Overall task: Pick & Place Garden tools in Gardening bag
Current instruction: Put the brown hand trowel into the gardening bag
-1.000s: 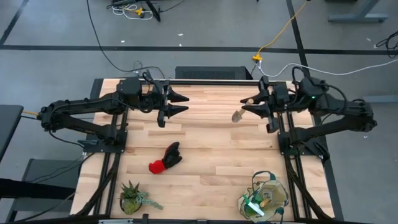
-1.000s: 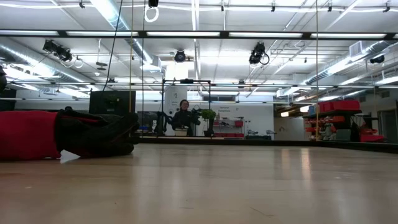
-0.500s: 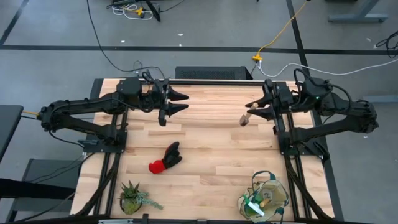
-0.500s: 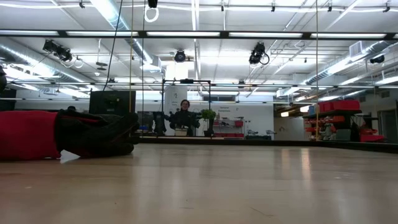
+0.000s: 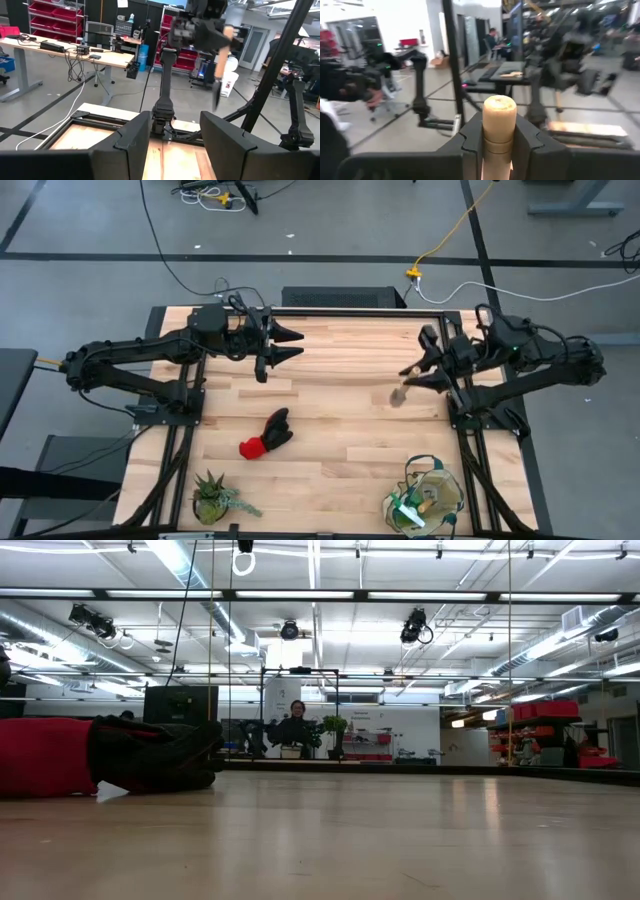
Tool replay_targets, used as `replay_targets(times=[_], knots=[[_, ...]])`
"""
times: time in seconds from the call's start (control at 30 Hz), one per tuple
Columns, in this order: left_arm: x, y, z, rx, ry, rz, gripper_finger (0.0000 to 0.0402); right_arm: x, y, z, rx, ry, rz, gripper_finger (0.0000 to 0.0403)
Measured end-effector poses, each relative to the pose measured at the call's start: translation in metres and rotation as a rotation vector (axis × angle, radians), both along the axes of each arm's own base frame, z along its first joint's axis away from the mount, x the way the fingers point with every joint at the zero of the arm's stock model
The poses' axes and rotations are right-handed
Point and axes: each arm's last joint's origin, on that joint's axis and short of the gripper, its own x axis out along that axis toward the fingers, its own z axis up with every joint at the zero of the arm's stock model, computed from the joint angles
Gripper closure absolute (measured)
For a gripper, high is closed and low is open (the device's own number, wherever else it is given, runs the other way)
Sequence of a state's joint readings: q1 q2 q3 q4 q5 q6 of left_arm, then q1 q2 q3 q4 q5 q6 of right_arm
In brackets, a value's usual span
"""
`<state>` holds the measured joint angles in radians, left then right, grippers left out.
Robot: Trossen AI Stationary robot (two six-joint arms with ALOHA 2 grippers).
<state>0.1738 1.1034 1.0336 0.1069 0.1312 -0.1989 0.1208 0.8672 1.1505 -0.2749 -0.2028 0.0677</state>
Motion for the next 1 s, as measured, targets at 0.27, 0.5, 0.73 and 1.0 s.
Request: replay_targets(times=[0.27,0.5,0.73,1.0], knots=[[0.000,0.000,0.000,0.000,0.000,0.015,0.0220,-0.005,0.026,-0.008,0.108,0.074,0.186,0.0344],[0.000,0.001,0.000,-0.001,-0.001,0.033,0.0220,-0.016,0.042,-0.006,0.146,0.083,0.287,0.0344],[0.000,0.001,0.000,0.000,0.000,0.033,0.0220,-0.025,0.051,0.001,0.180,0.035,0.374,0.0345],[0.000,0.001,0.000,-0.002,0.000,0.052,0.0220,-0.033,0.057,0.000,0.165,0.049,0.432,0.0345]])
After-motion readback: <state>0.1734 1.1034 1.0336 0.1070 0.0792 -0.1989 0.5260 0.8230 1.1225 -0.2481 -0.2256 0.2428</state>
